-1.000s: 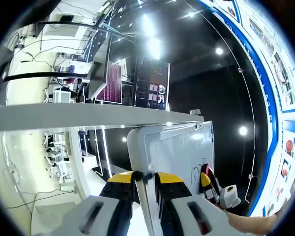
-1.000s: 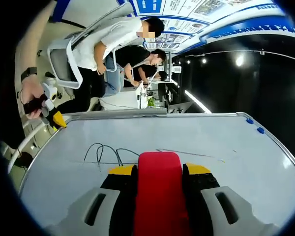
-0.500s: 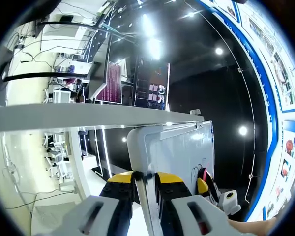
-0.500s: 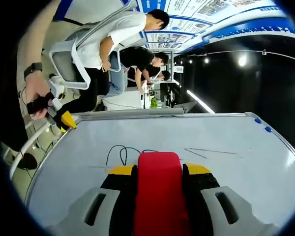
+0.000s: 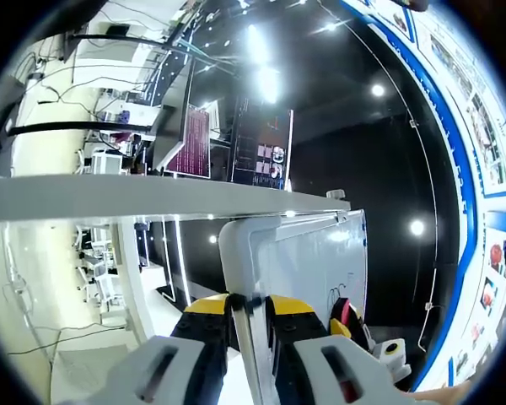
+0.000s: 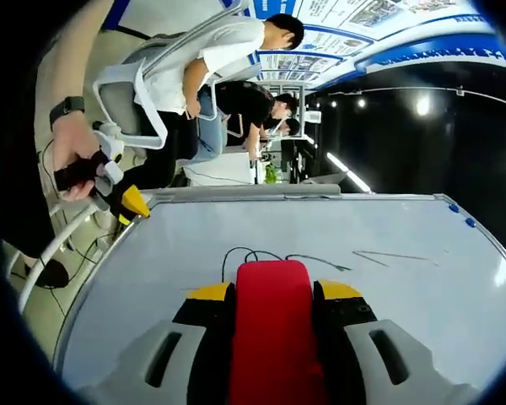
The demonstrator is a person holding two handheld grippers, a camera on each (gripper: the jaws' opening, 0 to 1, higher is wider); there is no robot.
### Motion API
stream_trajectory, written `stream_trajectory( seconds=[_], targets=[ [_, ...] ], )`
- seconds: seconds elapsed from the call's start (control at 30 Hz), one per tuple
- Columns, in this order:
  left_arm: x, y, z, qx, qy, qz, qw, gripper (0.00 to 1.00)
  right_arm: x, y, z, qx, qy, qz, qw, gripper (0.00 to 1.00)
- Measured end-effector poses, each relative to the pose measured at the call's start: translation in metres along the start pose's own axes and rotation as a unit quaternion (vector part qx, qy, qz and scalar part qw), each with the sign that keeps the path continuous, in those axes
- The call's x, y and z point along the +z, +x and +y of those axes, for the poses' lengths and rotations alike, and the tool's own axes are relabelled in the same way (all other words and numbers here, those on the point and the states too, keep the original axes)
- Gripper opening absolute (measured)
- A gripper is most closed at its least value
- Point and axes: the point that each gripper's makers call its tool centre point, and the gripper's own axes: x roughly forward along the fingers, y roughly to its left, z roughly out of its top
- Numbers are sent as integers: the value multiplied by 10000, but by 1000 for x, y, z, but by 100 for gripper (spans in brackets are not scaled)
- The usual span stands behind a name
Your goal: Wipe the writing off the whiteboard with the eraser
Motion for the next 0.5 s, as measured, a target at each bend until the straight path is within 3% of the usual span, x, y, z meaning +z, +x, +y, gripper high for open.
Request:
stream_trajectory(
  seconds=[0.5],
  targets=[
    [0, 0, 1, -4, -4, -7, 10000, 19, -2, 0, 32, 105, 25, 18, 9999, 40]
  ],
)
